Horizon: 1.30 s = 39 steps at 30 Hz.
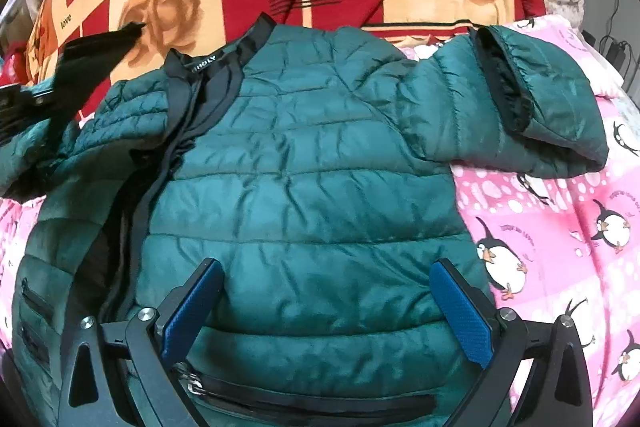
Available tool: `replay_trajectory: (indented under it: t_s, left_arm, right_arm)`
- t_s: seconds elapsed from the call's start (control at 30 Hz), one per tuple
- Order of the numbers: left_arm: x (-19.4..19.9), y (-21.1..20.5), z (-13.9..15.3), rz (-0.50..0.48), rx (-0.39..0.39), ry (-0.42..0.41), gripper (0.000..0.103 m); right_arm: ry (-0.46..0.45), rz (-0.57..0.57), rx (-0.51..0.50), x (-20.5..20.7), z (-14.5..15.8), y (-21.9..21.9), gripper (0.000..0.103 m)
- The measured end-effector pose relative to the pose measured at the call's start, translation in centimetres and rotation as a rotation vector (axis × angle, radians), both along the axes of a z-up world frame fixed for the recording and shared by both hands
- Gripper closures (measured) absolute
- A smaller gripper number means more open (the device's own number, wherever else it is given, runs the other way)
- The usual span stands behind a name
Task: Fold large clothes
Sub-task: 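Lift the sleeve with the left gripper and lay it across the jacket body, then grasp the other sleeve cuff with the right gripper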
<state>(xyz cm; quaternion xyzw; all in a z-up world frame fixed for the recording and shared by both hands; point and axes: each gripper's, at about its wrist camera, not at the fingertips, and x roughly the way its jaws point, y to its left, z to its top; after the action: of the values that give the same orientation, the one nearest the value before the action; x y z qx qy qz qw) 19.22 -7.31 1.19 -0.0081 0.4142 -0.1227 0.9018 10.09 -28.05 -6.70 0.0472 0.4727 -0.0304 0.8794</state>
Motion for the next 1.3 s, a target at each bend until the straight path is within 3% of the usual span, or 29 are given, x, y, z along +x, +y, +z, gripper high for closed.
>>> replay_trajectory:
  t_s: [0.37,0.6,0.67,0.7,0.73,0.83,1.0,1.3]
  left_arm:
    - [1.4,-7.5,-4.2,-0.079,0.01,0.084,0.091]
    - [1.9,-9.9,-6.4,-0.089,0.009,0.15,0.091]
    - [1.9,-10.1,-6.7,-0.088,0.004,0.175,0.082]
    - [1.8,-10.1,-6.7,-0.091,-0.006,0.184,0.073]
    - [1.7,-9.9,-6.6,-0.098,-0.029,0.198,0.06]
    - [0.9,-9.0,-5.3,-0.099,-0.068,0.214,0.043]
    - [-1.6,-5.9,-1.2,-0.092,-0.052,0.144,0.041]
    - [-6.0,2.9,5.4,0.071,-0.041,0.066,0.041]
  right_arm:
    - [0.046,0.022,0.029,-0.7,-0.2,-1.9,0.0]
    - [0.063,0.01,0.05,-0.5,-0.3,-2.7,0.0]
    - [0.063,0.013,0.05,-0.6,-0.3,-2.6,0.0]
    - [0.063,0.014,0.052,-0.6,-0.3,-2.7,0.0]
    - [0.062,0.015,0.056,-0.7,-0.4,-2.7,0.0]
    - [0.06,0.016,0.061,-0.6,-0.5,-2.7,0.0]
    - [0.059,0.013,0.058,-0.4,-0.7,-2.7,0.0]
    - [0.028,0.004,0.046,-0.3,-1.0,-2.7,0.0]
